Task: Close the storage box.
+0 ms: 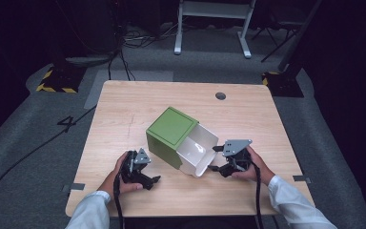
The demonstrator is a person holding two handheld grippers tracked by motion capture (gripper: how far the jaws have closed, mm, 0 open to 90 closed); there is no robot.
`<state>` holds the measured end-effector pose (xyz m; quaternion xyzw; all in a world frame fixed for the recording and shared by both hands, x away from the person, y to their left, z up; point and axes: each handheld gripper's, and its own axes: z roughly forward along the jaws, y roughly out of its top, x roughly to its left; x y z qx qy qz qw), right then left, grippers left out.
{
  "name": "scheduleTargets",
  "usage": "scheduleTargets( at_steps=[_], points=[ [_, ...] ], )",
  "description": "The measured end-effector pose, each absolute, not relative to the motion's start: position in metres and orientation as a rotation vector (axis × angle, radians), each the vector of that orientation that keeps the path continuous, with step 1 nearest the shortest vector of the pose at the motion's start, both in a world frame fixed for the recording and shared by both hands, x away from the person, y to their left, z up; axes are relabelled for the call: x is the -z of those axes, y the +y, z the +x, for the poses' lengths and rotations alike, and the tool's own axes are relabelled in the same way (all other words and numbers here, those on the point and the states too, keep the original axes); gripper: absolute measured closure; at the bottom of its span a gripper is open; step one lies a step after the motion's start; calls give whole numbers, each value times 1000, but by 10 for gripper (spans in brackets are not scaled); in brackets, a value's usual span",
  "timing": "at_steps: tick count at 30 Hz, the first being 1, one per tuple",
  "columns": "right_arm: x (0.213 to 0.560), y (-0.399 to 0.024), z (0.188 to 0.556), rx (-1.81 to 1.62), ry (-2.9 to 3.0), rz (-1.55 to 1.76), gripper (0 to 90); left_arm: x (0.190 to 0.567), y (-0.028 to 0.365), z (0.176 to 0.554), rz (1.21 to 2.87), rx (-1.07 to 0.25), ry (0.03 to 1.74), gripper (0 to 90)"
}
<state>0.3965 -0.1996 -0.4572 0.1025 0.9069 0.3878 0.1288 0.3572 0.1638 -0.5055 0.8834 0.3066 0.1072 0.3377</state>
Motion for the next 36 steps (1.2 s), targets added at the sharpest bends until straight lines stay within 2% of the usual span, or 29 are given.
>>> scheduleTargets(
  at_steps=[7,21,29,36],
  points=[
    [457,-190,401,-1120,2596,317,273,506,164,357,2302,-279,799,3],
    [452,-179,408,-1137,2537,363,341,505,164,357,2304,-279,799,2],
    [450,-157,396,-1132,2637,193,331,505,164,357,2304,-279,799,2],
    [457,-141,391,-977,2692,68,349,505,164,357,2303,-279,799,2]
  ],
)
